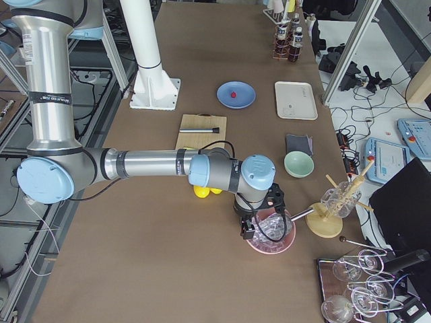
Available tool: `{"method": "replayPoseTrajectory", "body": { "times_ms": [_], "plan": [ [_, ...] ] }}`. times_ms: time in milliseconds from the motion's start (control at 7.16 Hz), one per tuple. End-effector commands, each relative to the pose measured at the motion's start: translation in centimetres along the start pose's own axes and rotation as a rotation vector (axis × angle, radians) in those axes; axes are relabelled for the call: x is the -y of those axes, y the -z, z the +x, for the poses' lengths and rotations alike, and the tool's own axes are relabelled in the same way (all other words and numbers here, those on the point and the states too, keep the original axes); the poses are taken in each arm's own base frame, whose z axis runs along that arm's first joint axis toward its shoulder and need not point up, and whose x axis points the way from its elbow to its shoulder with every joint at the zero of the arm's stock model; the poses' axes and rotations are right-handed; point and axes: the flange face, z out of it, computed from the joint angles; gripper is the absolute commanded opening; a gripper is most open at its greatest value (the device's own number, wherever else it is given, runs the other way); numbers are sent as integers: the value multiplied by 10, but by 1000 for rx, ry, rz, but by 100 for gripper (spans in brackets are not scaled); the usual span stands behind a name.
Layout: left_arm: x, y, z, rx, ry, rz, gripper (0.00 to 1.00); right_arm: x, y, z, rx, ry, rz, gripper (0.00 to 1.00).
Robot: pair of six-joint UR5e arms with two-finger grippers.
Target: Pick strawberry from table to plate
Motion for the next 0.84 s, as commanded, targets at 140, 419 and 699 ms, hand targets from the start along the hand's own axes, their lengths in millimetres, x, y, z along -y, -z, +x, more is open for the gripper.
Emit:
{"method": "replayPoseTrajectory", "body": {
  "times_ms": [140, 419, 699],
  "plan": [
    [-5, 5, 1, -4, 3, 13, 97, -12, -10, 5, 13, -10, -13, 100],
    [-5, 0, -3, -5, 15, 2, 97, 7, 0, -6, -9, 22, 5, 100],
    [-13, -5, -8, -5, 27, -10, 97, 5, 9, -15, -16, 53, 22, 100]
  ]
}}
